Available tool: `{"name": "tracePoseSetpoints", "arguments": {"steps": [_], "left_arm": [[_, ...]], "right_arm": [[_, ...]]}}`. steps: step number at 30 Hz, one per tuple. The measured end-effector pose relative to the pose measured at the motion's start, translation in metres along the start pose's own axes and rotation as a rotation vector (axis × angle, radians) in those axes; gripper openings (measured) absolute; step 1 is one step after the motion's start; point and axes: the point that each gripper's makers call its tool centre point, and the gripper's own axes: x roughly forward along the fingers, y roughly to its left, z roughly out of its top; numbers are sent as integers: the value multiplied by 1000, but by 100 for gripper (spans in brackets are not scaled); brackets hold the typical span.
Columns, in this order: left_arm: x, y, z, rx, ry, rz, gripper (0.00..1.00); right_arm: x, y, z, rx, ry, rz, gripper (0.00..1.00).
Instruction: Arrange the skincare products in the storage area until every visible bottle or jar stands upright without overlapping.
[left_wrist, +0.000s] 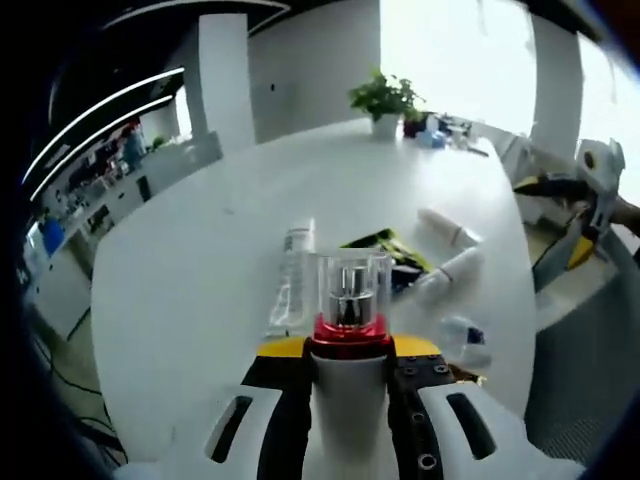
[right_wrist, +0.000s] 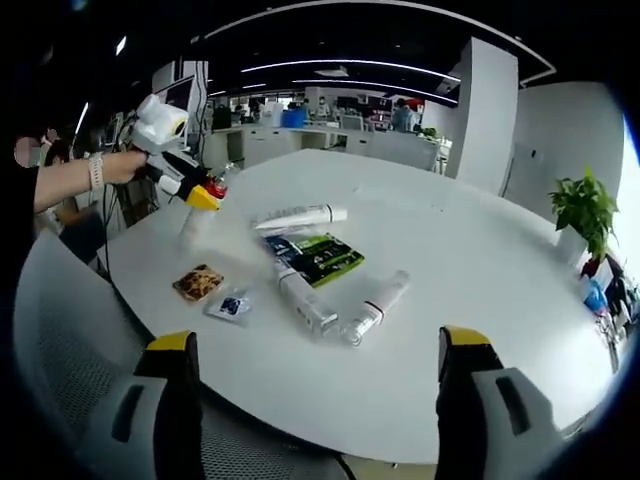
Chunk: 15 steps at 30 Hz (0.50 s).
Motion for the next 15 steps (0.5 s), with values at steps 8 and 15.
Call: {"name": "tracePoseSetpoints", "arguments": {"steps": [8,15], "left_arm": [[-5,2,6,-50,-60,17,24],[-6,-6,17,-78,-112,-9,24]], "right_arm": [[3,1,13,-36,-32,18,100],[2,1,27,1,-80,71,100]]}}
